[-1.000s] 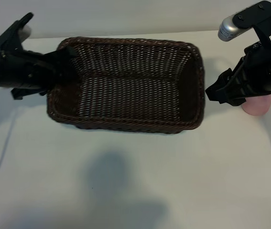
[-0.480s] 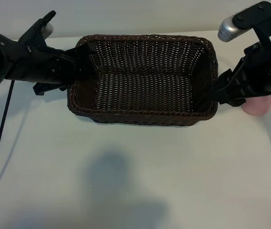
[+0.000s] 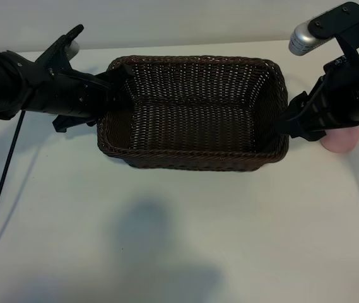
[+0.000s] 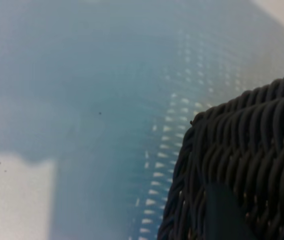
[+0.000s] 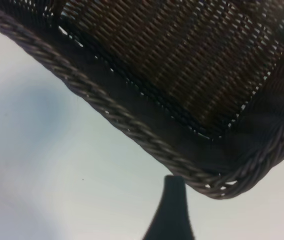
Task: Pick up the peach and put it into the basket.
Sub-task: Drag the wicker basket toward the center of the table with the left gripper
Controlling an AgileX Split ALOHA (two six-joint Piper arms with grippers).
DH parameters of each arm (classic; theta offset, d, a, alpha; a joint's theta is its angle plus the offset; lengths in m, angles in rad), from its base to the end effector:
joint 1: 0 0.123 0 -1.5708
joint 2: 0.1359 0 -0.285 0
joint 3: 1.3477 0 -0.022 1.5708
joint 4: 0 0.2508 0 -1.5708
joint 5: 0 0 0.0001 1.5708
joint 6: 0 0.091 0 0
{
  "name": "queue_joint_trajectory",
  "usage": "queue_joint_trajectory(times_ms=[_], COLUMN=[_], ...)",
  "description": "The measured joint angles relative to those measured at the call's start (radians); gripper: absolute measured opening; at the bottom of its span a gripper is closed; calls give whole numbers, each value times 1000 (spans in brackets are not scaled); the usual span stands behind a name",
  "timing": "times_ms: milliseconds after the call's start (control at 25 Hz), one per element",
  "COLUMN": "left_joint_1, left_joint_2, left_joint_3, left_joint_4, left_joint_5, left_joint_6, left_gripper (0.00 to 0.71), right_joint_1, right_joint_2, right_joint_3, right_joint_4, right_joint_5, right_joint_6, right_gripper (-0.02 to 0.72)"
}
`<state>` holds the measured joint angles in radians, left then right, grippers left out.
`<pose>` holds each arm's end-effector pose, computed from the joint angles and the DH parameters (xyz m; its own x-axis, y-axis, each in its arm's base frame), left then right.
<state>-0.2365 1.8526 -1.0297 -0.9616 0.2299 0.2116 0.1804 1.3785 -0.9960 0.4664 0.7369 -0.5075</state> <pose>0.3596 -0.1042 0.1632 -0.7831 -0.4907 -0.3820 -0.2419 0.8063 -0.5398 0.2693 0.0771 0.2837 -0.7552 -0.2831 -0.5912 -0.4560 0.8748 0.1635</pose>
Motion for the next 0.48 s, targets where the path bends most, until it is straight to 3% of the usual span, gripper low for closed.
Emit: queue_joint_trajectory(times_ms=[480], left_joint_1=[-2], left_joint_2=[28], left_joint_3=[0], left_joint_4=[-4], left_joint_5=[-2], left_joint_6=[12], left_gripper=[324], right_joint_1=[0], right_joint_2=[0], right_joint_3=[0], right_joint_4=[0], right_joint_5=[12], right_joint_6=[0], right_gripper=[594])
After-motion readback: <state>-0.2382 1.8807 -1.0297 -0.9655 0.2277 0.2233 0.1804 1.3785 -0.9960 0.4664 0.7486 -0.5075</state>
